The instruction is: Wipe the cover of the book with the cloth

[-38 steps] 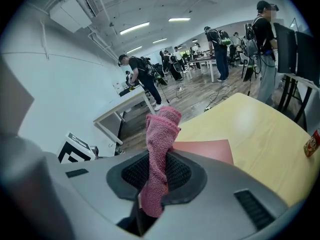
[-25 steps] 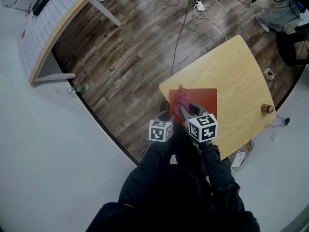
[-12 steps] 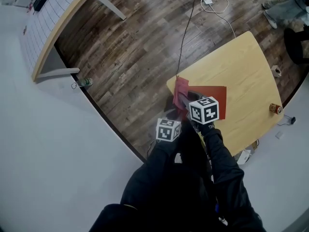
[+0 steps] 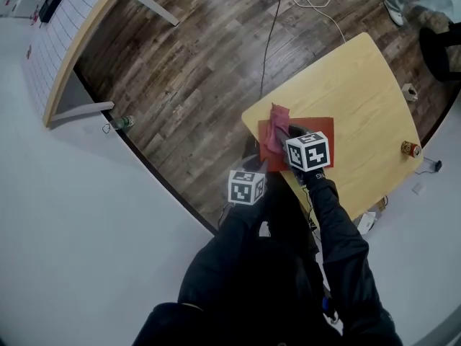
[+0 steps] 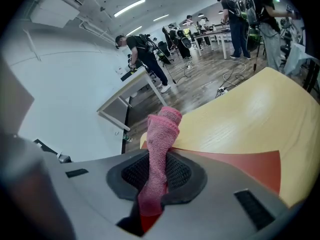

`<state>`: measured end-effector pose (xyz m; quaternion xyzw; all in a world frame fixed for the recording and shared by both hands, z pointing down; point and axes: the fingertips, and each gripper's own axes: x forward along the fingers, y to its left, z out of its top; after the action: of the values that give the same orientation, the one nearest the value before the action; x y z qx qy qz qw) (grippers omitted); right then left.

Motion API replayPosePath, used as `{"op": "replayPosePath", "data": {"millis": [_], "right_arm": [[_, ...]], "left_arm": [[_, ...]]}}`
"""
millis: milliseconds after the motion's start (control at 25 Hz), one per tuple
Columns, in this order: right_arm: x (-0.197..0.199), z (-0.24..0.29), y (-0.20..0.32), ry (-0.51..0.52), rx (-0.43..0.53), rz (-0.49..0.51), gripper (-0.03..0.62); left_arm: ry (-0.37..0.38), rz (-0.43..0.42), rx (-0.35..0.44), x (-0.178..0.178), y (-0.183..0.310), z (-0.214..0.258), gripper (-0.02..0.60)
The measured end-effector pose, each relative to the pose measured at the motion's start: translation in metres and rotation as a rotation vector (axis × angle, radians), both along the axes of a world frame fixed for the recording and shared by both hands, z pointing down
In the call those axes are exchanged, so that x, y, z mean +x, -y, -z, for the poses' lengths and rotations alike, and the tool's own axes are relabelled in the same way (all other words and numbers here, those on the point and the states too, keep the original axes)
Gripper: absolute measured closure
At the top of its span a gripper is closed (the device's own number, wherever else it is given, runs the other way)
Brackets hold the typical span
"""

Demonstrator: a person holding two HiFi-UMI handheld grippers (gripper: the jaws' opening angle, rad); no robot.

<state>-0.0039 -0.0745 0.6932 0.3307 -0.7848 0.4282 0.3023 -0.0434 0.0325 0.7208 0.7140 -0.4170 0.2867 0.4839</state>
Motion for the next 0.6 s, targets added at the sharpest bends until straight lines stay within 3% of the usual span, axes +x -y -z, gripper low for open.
{"op": "replayPosePath", "data": {"millis": [600], "right_arm": [[0.058,-0.006,0.005,-0.064,0.006,-0.064,0.519]], "left_arm": [[0.018,0.002,-0.007,0.001,0.001,0.000,0.468]]}}
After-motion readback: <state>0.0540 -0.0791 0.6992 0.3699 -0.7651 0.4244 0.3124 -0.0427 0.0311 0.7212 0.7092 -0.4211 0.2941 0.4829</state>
